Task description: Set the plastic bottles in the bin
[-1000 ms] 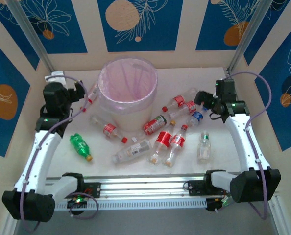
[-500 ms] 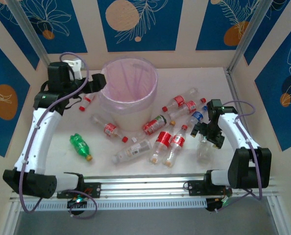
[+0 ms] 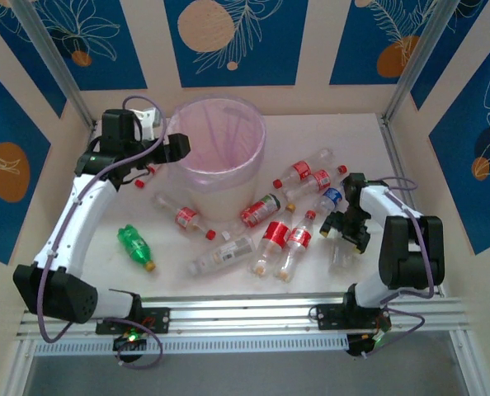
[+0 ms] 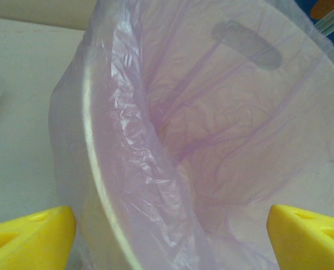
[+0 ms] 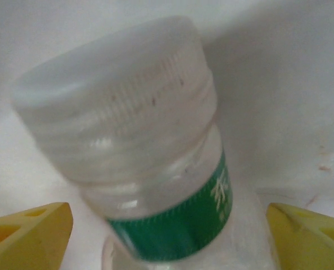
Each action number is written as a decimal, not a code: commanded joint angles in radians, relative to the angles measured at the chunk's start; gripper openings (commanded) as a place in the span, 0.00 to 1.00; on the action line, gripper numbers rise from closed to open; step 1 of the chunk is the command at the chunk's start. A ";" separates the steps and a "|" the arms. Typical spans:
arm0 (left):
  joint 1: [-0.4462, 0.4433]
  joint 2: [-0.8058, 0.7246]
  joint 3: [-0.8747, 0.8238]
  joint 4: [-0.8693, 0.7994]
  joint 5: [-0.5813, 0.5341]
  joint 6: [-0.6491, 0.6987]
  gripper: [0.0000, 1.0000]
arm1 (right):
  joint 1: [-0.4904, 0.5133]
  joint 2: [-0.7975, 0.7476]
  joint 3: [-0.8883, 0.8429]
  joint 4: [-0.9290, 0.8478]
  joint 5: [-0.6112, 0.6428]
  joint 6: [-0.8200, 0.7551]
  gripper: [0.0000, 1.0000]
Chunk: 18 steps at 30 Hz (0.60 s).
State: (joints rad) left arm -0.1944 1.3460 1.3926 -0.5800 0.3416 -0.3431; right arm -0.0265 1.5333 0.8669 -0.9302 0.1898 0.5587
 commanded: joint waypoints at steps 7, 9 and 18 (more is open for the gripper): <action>-0.011 -0.017 -0.075 0.110 0.012 0.000 0.84 | 0.048 0.046 -0.006 0.014 0.053 0.021 0.71; -0.013 -0.025 -0.096 0.126 0.001 -0.003 0.82 | 0.061 0.034 -0.011 0.012 0.050 0.023 0.65; -0.012 -0.025 -0.121 0.154 -0.020 0.003 0.83 | 0.072 -0.048 0.026 -0.040 0.069 0.021 0.52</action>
State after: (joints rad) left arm -0.1970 1.3342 1.2766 -0.4328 0.3363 -0.3508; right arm 0.0376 1.5417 0.8639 -0.9131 0.2428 0.5701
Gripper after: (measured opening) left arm 0.825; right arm 0.570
